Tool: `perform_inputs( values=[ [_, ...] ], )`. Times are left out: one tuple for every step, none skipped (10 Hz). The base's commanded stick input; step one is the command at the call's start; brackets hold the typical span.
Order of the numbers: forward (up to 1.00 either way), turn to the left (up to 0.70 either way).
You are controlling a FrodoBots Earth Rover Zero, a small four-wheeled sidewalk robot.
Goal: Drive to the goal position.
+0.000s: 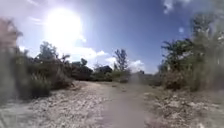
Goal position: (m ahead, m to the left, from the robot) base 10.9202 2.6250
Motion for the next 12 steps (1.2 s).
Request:
perform_inputs(
  values=[
    [0.7,0.0],
    [0.7,0.0],
    [0.7,0.0],
    [0.7,0.0],
    [0.7,0.0],
    [0.7,0.0],
    [0.7,0.0],
    [0.7,0.0],
    [0.7,0.0],
    [0.7,0.0],
    [0.7,0.0],
    [0.7,0.0]
  ],
)
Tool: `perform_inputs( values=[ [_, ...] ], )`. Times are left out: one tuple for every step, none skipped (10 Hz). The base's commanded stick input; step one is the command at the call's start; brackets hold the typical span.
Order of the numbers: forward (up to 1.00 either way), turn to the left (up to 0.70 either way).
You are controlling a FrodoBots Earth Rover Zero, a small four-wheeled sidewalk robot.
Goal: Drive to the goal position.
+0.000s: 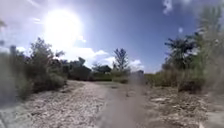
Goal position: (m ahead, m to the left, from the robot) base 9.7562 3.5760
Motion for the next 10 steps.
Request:
perform_inputs(
  values=[
    [0.7,0.0],
    [0.7,0.0],
    [0.7,0.0],
    [0.7,0.0],
    [0.7,0.0],
    [0.7,0.0],
    [0.7,0.0],
    [0.7,0.06],
    [0.7,0.14],
    [0.7,0.14]
  ],
)
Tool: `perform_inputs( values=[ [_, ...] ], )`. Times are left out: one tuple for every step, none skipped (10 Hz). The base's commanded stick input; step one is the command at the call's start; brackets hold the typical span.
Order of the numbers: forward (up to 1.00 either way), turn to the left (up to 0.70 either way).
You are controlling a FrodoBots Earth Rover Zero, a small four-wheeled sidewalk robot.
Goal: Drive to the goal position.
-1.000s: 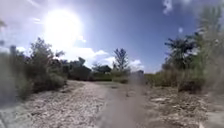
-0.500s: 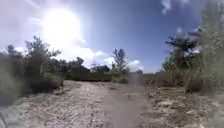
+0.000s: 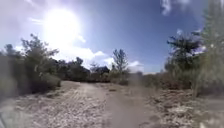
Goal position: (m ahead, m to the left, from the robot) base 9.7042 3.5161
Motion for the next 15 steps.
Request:
perform_inputs(
  values=[
    [0.7,0.14],
    [0.7,0.14],
    [0.7,0.14],
    [0.7,0.14],
    [0.7,0.14],
    [0.7,0.14],
    [0.7,0.14],
    [0.7,0.14],
    [0.7,0.14],
    [0.7,0.14],
    [0.7,0.14],
    [0.7,0.14],
    [0.7,0.14],
    [0.7,0.14],
    [0.7,0.08]
  ],
)
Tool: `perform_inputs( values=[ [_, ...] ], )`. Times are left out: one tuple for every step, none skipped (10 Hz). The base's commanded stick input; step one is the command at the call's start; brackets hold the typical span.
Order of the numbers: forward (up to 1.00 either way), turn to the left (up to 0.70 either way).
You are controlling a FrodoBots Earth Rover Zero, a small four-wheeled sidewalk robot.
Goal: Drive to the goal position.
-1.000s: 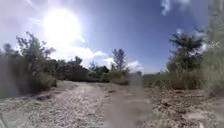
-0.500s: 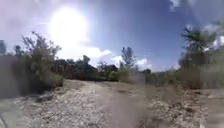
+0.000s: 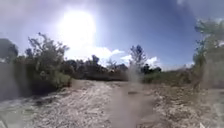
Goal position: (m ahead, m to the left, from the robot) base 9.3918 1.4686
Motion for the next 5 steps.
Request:
perform_inputs(
  values=[
    [0.7,0.01],
    [0.7,0.0],
    [0.7,0.0],
    [0.7,0.0],
    [0.7,0.0]
  ],
)
